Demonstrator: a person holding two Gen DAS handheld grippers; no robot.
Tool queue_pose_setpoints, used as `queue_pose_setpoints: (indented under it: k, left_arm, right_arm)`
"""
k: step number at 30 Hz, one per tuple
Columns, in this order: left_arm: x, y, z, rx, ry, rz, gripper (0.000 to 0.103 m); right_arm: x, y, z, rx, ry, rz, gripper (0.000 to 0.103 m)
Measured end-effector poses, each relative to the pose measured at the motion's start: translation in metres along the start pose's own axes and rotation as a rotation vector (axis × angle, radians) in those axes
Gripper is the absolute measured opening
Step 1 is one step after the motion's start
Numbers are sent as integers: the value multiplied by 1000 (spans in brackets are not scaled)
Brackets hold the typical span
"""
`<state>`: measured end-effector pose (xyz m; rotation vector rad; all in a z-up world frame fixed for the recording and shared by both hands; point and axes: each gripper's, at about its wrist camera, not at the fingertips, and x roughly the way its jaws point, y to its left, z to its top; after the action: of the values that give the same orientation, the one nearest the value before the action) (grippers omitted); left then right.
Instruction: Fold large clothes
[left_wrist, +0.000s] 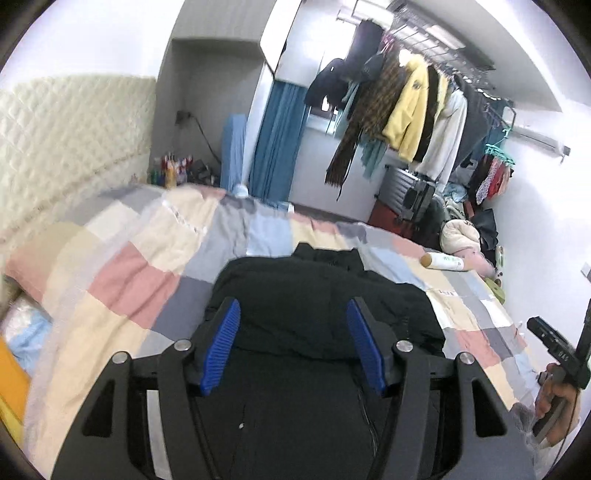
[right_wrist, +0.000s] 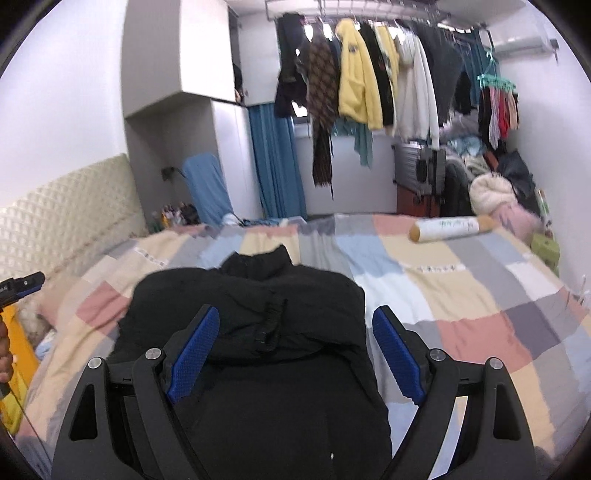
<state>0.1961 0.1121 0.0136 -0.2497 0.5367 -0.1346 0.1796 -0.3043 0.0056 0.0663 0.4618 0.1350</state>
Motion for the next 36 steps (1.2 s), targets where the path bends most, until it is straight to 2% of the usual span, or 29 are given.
queue_pose_setpoints:
  k: [5,10,13,18,20,23,27,31,36]
  left_arm:
    - [-69,0,12,11,-44,-18,62]
    - [-132,1,30,66,-86,10,62]
    - [-162,10,39,73,-100,18,67]
    - [-185,37,36,74,-78,37,72]
    - [-183,54,30,49,-54,24,73]
    - [-170,91,14,-44,-3,2,75]
    - [-131,130,-15,-160,92,-57,78]
    - [-89,153,-56,-236,196,-112,80]
    - [-28,174,-130,-346,360,-170,81]
  right_arm:
    - [-52,7,11,1,-20,30,84]
    - [-100,4,16,15,-23,68,84]
    - [-124,-3,15,24,-28,86,84]
    - [-145,-20,6,36,16,119,84]
    - [-147,-30,-2,54,37,128,84]
    - [-142,-52,-17,103,82,143,84]
    - [-121,-82,-47,179,161,137,84]
    - [-87,-106,-90,260,255,155,84]
    - [-44,-130,-147,370,368,182,84]
